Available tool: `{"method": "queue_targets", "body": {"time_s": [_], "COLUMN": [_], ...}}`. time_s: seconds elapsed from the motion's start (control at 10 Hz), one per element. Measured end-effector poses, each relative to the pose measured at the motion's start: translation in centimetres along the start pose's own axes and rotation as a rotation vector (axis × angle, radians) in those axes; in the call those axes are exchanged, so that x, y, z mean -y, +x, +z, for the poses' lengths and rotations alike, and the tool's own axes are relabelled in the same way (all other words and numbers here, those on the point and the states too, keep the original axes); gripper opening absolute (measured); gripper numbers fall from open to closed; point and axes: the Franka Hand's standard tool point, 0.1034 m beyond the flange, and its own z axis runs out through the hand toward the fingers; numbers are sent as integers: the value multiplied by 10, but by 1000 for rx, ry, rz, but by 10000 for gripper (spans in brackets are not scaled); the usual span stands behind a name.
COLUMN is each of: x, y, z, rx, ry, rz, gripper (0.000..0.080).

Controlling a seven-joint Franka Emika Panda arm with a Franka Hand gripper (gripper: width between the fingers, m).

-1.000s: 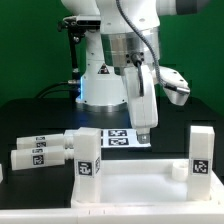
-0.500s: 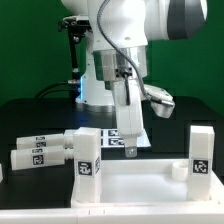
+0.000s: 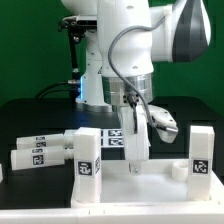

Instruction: Assemble desk

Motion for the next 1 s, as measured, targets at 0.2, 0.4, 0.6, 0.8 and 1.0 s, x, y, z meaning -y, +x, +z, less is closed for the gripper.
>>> {"method": "queue_targets", "body": {"time_s": [0.2, 0.4, 0.6, 0.8, 1.0], "x": [-5, -5, -6, -6, -3], "y": [0, 0, 0, 0, 2], "z": [10, 10, 10, 10, 7], "rx": [-5, -5, -6, -6, -11], "ry": [-19, -19, -19, -19, -4], "rz": [-3, -3, -3, -3, -70], "gripper": [649, 637, 273, 134, 54]}}
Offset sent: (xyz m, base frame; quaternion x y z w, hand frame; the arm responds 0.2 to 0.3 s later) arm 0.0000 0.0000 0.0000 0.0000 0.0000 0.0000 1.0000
